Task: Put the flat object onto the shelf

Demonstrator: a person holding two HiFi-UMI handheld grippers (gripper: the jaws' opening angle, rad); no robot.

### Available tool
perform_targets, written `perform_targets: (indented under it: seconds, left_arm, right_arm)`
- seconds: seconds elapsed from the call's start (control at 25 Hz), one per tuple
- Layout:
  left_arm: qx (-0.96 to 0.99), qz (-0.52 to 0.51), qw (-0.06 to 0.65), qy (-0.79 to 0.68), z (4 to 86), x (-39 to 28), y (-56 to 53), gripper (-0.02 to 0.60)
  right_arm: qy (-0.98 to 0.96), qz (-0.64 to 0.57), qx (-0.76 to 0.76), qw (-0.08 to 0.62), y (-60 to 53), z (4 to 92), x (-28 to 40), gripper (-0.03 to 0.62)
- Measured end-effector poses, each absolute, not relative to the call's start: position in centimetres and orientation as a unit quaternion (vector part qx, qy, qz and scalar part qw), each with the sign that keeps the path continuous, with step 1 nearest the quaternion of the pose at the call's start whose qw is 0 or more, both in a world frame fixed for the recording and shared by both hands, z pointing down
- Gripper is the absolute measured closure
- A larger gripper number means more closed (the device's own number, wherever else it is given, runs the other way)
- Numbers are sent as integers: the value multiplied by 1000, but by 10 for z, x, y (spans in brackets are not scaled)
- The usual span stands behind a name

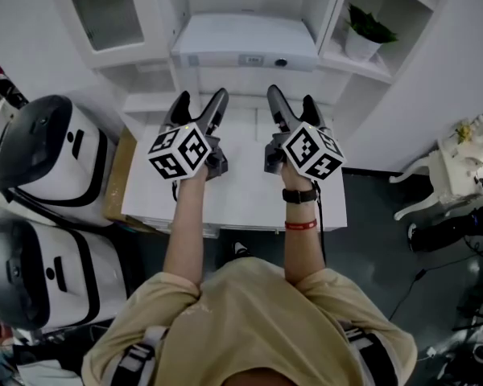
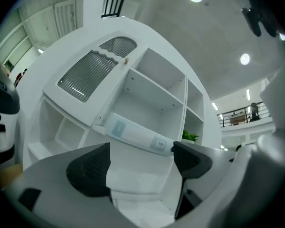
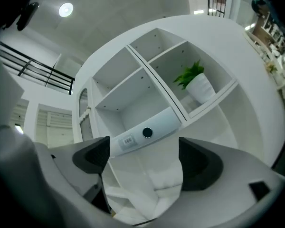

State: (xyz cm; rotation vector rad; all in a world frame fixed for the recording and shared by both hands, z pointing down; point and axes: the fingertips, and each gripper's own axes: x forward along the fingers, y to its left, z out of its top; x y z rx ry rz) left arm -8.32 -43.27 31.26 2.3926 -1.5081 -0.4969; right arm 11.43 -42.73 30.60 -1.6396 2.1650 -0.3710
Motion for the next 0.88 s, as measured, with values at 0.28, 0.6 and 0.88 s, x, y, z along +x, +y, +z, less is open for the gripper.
perform_targets:
  seconds: [0.28, 0.6, 0.88]
  left_arm:
    - [817, -106, 55, -564, 311, -78, -416, 164]
    - [817, -88, 42, -568, 300, -76, -421, 207]
    - [817, -84, 35, -570, 296, -77, -431, 248]
  right_arm:
    - [768, -58, -624, 133, -410, 300, 113, 126]
    - [777, -50, -615, 125, -415, 290, 98, 139]
    - [779, -45, -613, 125, -426, 284, 94, 191]
